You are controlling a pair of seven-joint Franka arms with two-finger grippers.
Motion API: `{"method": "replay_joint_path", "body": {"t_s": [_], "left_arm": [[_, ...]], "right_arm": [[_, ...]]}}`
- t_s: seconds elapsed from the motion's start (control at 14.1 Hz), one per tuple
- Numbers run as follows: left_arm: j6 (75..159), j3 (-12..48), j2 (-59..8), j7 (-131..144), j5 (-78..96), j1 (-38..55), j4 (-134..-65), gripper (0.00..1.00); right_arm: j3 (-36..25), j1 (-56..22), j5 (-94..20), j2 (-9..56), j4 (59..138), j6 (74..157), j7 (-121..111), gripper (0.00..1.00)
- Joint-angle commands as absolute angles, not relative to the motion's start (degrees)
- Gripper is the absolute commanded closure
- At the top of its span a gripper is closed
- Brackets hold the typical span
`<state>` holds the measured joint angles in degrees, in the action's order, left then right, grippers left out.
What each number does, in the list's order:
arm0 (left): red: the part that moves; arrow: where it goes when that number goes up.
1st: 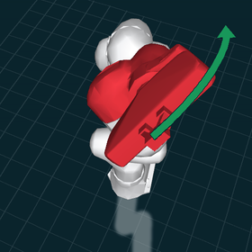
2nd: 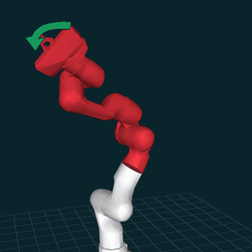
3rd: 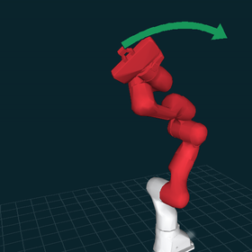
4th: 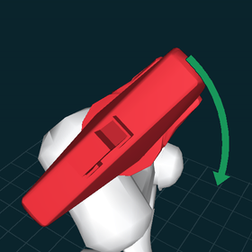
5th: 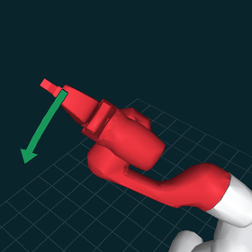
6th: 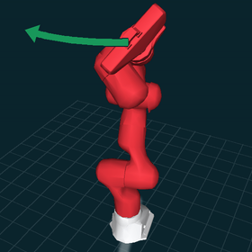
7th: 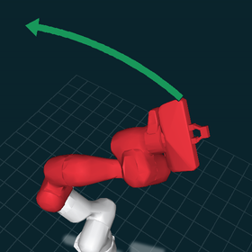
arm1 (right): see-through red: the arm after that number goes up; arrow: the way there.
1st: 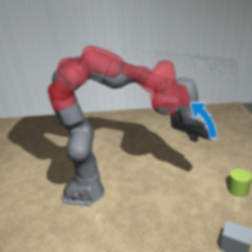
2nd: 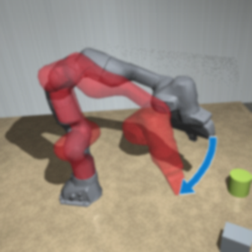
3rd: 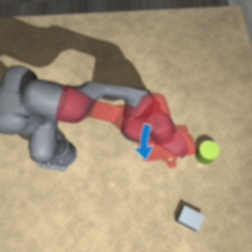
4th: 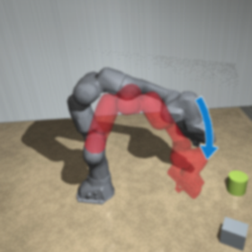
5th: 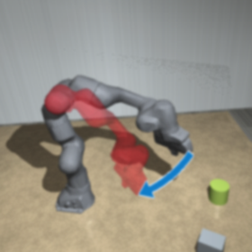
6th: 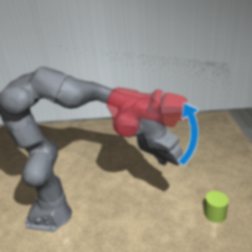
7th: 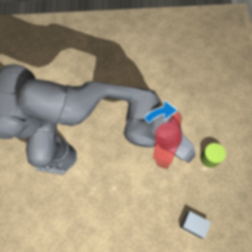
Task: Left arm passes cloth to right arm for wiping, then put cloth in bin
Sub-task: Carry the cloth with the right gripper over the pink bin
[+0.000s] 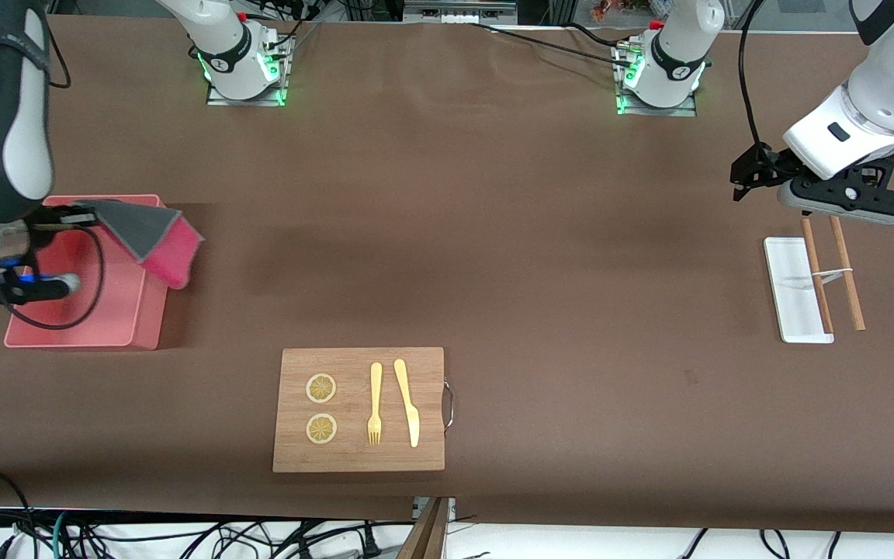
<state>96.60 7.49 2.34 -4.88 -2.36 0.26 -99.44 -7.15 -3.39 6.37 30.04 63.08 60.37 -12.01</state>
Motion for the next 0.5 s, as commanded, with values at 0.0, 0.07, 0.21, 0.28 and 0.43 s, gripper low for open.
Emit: {"method": "replay_joint_path", "body": {"t_s": [0.0,0.07,0.21,0.28,0.43], "left_arm": [[95.71,7.47,2.72,-5.01,-1.67,0.18,-98.96,0.0],[95.71,7.47,2.72,-5.01,-1.67,0.18,-98.96,0.0],[95.71,7.47,2.72,-5.01,-1.67,0.18,-98.96,0.0],[95.71,7.47,2.72,-5.01,-1.67,0.18,-98.96,0.0],[95.54,7.47,2.72,-5.01,-1.67,0.18,-98.96,0.0]], "right_arm": [[-13.07,-2.29,7.47,29.44,63.46,59.94,-22.2,1.0],[-14.84,-2.02,7.56,29.44,64.07,60.46,-24.67,1.0],[-17.04,-1.67,7.65,29.44,66.0,61.78,-25.75,1.0],[-17.92,-1.41,7.65,29.36,67.57,63.35,-26.62,1.0],[-19.24,-1.23,7.47,29.62,71.35,68.18,-28.47,1.0]]}}
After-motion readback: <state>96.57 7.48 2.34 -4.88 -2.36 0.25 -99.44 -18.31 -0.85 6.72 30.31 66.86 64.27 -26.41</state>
